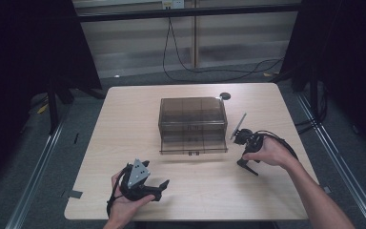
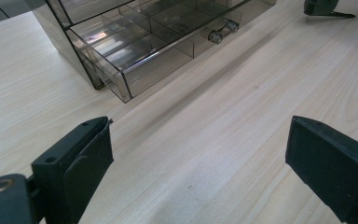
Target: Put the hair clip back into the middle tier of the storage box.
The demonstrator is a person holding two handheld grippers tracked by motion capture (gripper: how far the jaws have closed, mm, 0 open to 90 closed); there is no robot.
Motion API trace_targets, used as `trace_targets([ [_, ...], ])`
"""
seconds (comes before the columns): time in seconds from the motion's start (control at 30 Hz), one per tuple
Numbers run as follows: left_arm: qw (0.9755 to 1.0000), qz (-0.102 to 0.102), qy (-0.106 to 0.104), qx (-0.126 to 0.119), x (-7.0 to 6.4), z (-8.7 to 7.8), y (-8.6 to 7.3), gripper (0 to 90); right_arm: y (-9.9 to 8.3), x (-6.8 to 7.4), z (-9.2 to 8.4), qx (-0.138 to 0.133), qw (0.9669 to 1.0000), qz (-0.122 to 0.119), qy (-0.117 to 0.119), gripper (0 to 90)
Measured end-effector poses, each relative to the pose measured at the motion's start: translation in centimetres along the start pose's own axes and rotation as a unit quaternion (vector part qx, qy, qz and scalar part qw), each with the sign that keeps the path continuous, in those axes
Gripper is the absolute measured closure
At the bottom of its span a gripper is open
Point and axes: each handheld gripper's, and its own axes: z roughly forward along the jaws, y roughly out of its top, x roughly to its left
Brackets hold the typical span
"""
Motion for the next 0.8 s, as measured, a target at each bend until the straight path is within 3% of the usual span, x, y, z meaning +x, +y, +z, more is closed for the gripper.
trace_targets([
  [0.3,1.0000,0.003,-0.001,0.001,0.0,0.0,0.0,7.5,-0.3,0.3,-1.1,-0.022,0.9997,0.007,0.006,77.6],
  [0.53,1.0000,-0.002,-0.001,0.003,0.1,0.0,0.0,5.9,-0.4,0.3,-1.8,-0.034,0.9994,-0.002,0.011,77.6],
  [0.8,1.0000,-0.006,0.001,0.000,0.1,0.0,0.0,5.1,-0.4,0.4,-2.6,-0.052,0.9986,-0.009,-0.004,77.6],
])
